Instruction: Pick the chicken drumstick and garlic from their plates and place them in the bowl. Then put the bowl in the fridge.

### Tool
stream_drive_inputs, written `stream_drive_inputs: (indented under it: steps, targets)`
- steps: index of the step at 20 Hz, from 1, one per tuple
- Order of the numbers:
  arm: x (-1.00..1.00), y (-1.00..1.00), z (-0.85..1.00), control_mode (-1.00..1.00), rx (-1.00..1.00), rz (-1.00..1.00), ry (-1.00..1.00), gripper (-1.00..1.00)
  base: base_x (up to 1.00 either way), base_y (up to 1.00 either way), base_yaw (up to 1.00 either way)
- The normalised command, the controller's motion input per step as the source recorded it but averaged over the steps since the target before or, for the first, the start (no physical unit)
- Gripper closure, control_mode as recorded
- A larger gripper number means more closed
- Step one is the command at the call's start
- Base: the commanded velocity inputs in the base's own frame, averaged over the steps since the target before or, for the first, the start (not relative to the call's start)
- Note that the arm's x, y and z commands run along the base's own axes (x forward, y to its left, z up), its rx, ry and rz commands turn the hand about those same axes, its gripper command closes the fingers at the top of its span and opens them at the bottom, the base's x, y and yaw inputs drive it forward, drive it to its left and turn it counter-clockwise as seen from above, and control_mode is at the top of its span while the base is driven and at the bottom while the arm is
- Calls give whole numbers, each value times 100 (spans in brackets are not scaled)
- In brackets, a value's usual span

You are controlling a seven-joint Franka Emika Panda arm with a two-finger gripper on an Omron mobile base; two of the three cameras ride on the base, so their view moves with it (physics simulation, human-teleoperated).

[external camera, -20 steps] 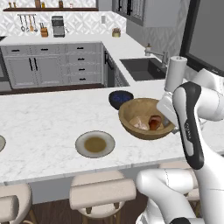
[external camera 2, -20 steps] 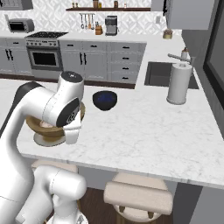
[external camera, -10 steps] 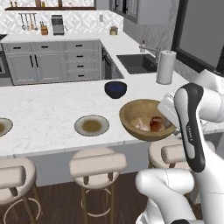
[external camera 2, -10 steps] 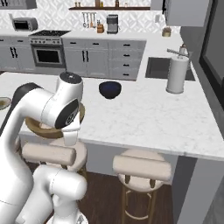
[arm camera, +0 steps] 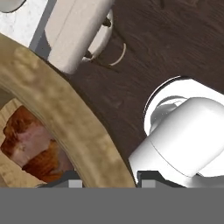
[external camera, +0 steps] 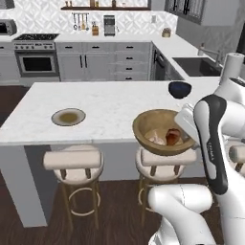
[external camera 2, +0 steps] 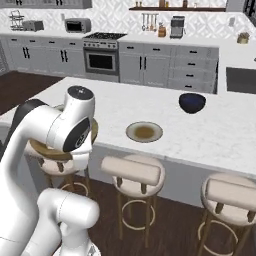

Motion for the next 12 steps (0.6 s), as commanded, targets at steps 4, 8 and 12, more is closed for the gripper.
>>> stream_drive_inputs:
  steps: [4,8,12]
  targets:
    - [0,0,0,100,0,0,0,100,1,100,18]
    - [0,0,0,100,0,0,0,100,3,100,6]
    - [0,0,0,100,0,0,0,100,9,100,2]
